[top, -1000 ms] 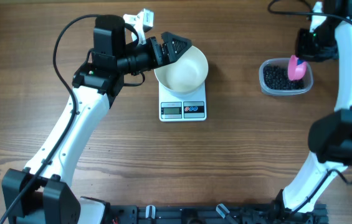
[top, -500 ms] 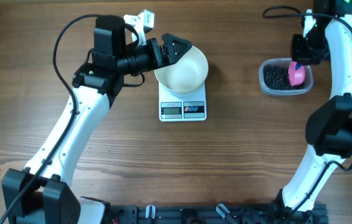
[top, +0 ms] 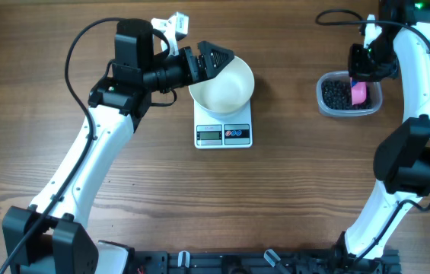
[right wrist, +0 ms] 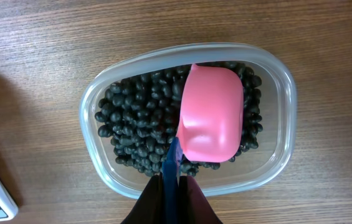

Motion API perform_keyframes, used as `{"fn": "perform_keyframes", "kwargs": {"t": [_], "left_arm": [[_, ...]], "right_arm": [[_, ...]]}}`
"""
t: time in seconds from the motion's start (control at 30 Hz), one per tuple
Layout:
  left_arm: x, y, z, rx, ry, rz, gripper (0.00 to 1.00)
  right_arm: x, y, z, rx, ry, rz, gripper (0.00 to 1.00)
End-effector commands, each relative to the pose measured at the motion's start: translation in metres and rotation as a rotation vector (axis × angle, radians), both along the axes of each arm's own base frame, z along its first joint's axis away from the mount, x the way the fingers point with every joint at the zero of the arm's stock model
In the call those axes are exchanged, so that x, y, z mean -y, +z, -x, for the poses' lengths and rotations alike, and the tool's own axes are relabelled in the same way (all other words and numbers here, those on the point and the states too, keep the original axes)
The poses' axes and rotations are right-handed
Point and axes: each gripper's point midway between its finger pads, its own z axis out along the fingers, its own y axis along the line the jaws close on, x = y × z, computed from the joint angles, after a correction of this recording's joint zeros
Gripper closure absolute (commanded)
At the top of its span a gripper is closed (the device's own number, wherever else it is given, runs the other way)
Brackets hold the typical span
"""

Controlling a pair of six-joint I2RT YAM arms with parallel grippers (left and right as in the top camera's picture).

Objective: Scoop item into bowl and weigh 150g on scale
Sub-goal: 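Lower the scoop into the bean tub with the right gripper, then drag the pink scoop through the black beans with the right gripper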

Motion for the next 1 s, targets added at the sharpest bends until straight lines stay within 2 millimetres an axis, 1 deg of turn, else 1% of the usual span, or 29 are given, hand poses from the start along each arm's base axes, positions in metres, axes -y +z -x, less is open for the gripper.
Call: {"fn": "perform_keyframes", "kwargs": {"t": [0.0,0.1,0.3,0.33,0.47,0.6,0.67,0.73,0.83,0.9,0.97], "left_arm": [[0.000,0.010,0.001,0.043,-0.020,0.002,0.00],[0.000,0.010,0.001,0.043,-0.020,0.002,0.00],[0.000,0.010,0.001,0.044,-0.020,0.002,0.00],[0.000,0.011,0.001,0.047,-0.020,0.003,0.00],[-0.001,0.013,-0.002,0.062,-0.008,-0.001,0.00],[-0.003,0.012,-0.006,0.066,0.013,-0.012,0.00],[-0.003,0.012,-0.006,0.066,0.013,-0.012,0.00],[-0.003,0.012,-0.006,0.066,0.013,-0.012,0.00],[-0.003,0.012,-0.006,0.066,0.013,-0.012,0.00],[-0.003,0.012,-0.006,0.066,0.012,-0.012,0.00],[-0.003,0.012,-0.006,0.066,0.013,-0.012,0.00]], "right_arm": [[0.003,-0.033,0.008,-0.088,0.079,-0.017,0.96],[0.017,-0.033,0.005,-0.073,0.066,0.020,0.96],[0.033,-0.033,-0.002,-0.033,0.024,0.027,0.96],[0.034,-0.033,-0.001,-0.036,-0.024,0.022,0.96],[0.027,-0.040,0.006,-0.064,-0.100,-0.019,0.96],[0.004,-0.057,0.013,-0.092,-0.090,-0.144,0.96],[-0.001,-0.062,0.016,-0.102,-0.089,-0.172,0.96],[-0.004,-0.061,0.016,-0.098,-0.090,-0.197,0.96],[-0.001,-0.060,0.014,-0.089,-0.104,-0.214,0.96],[0.007,-0.060,0.015,-0.086,-0.114,-0.211,0.96],[0.019,-0.061,0.016,-0.078,-0.118,-0.192,0.96]]}}
